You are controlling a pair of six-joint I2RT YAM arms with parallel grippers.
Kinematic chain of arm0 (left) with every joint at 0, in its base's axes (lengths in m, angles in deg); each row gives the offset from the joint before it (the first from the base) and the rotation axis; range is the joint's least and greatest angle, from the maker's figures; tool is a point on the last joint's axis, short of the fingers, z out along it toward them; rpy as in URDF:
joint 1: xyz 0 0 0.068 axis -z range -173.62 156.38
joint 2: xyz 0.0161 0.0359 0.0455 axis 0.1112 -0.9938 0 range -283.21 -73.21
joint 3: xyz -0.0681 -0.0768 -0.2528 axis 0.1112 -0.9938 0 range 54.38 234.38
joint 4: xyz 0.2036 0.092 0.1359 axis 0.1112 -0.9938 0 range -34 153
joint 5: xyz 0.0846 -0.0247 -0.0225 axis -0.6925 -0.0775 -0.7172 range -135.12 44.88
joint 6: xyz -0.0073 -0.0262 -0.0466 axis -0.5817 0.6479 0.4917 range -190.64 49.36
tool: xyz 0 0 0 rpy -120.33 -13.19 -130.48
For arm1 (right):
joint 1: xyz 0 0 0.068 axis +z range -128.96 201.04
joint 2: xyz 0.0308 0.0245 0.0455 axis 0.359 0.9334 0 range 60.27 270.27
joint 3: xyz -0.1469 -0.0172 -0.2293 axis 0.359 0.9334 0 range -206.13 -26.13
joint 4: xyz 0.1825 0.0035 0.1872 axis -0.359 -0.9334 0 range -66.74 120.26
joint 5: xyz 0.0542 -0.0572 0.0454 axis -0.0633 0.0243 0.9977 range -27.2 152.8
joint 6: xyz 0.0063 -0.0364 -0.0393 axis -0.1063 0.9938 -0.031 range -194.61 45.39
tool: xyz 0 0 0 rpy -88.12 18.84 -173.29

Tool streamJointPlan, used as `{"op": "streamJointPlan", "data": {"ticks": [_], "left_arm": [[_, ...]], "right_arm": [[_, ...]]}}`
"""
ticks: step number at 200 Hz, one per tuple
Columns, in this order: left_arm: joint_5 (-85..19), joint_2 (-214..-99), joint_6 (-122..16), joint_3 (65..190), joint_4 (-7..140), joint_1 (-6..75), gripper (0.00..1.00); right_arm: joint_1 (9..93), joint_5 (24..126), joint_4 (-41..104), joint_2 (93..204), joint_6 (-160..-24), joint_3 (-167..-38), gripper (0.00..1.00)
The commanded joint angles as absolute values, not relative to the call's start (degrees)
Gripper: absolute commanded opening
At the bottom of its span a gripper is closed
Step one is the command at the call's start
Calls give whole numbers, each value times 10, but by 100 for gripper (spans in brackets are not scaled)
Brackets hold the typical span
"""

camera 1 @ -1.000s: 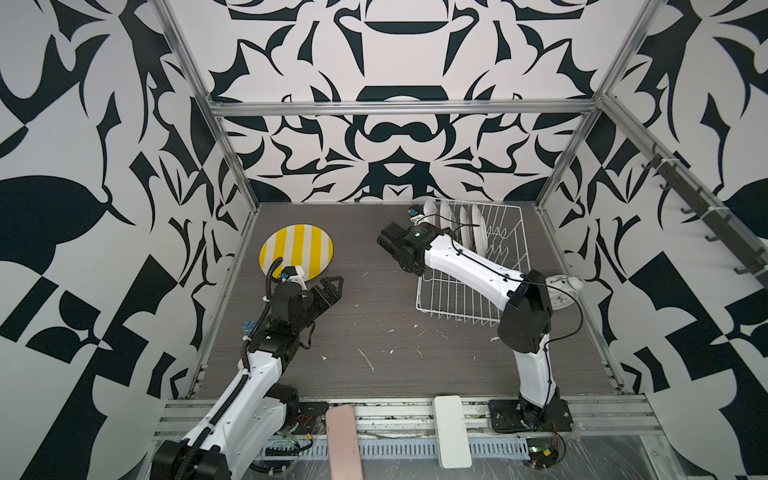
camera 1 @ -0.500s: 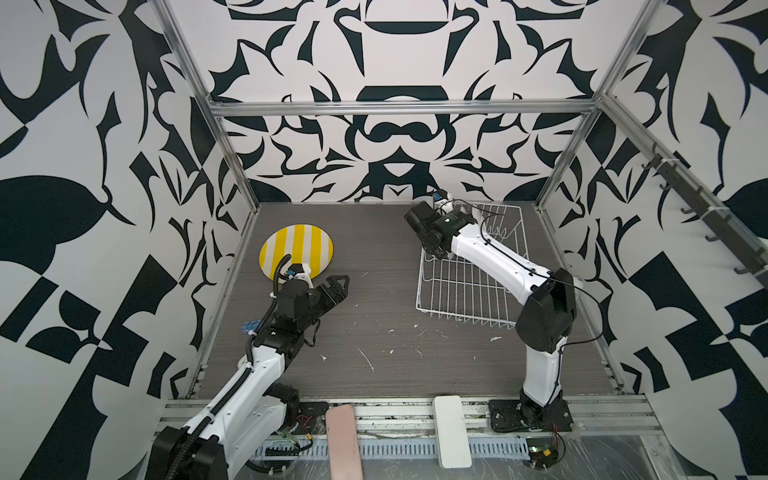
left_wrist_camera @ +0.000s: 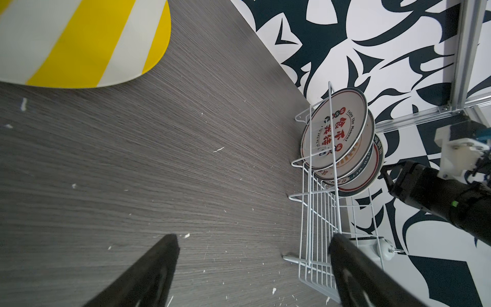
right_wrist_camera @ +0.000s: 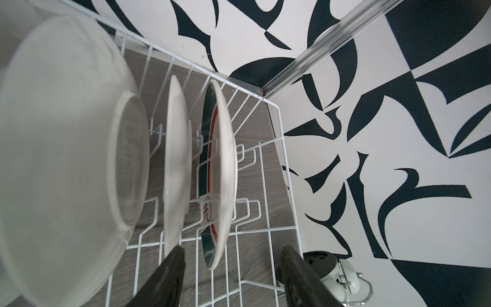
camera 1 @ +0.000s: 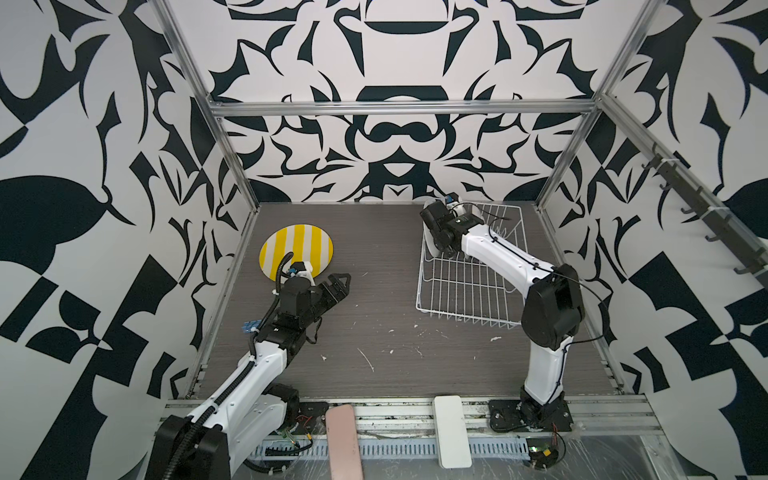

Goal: Unload the plates from the dish rack
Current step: Pick up the plate from the dish rack.

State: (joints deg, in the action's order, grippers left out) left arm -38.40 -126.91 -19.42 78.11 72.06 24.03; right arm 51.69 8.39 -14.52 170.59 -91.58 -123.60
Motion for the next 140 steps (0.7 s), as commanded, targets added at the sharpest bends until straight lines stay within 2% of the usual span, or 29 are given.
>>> {"op": "streamJointPlan", "data": {"ticks": [1,62,140], "left_arm": [[-387,-1267,-190,793,725,242,93],[-393,-1261,-192,796,721,242,93],[-389,-1271,-192,804,722,242,93]], "right_arm": [[508,75,-124,1706,-909,-1241,60],[487,104,-62,1712,-888,-1217,56],[475,71,-53,1753,-885,-1231,51]]}}
